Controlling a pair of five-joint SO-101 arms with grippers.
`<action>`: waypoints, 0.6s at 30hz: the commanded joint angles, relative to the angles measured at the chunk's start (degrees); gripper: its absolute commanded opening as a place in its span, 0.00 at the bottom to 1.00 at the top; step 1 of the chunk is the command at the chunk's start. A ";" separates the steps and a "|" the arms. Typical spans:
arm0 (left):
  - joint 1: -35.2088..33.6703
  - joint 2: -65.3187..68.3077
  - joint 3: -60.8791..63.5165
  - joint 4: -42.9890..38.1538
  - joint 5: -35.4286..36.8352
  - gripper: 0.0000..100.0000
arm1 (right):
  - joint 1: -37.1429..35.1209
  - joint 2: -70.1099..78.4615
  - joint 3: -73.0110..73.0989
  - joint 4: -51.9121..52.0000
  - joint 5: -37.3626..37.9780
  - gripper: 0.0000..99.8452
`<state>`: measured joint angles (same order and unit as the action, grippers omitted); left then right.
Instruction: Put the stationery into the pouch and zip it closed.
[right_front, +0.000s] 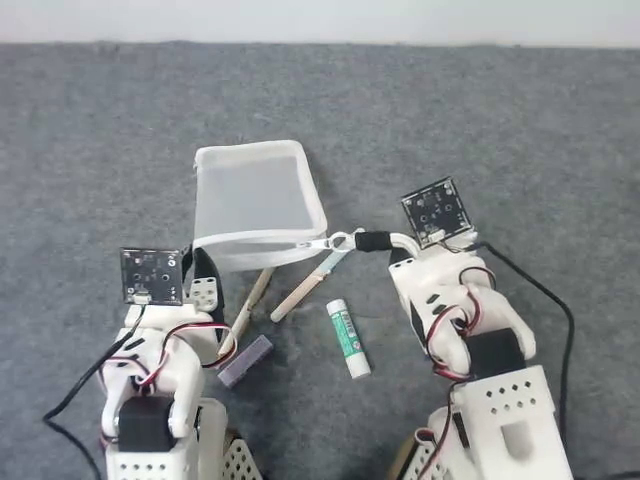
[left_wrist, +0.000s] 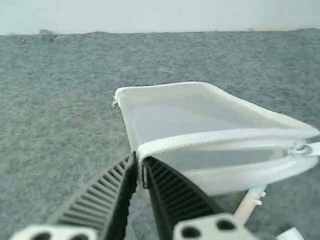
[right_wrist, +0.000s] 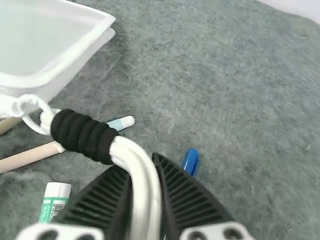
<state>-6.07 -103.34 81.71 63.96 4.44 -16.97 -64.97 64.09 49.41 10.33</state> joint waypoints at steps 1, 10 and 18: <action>-0.88 -1.14 -2.59 -1.93 -0.18 0.03 | -1.19 -2.15 -4.04 3.56 1.41 0.01; -0.44 -1.14 -1.10 -2.11 2.46 0.17 | -1.45 -9.89 -6.33 9.01 2.29 0.01; 2.20 -1.14 1.89 -5.27 2.37 0.17 | -8.84 -20.00 -6.42 15.34 4.31 0.01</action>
<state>-6.33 -103.34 82.59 62.29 5.93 -22.95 -81.23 61.54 63.21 13.76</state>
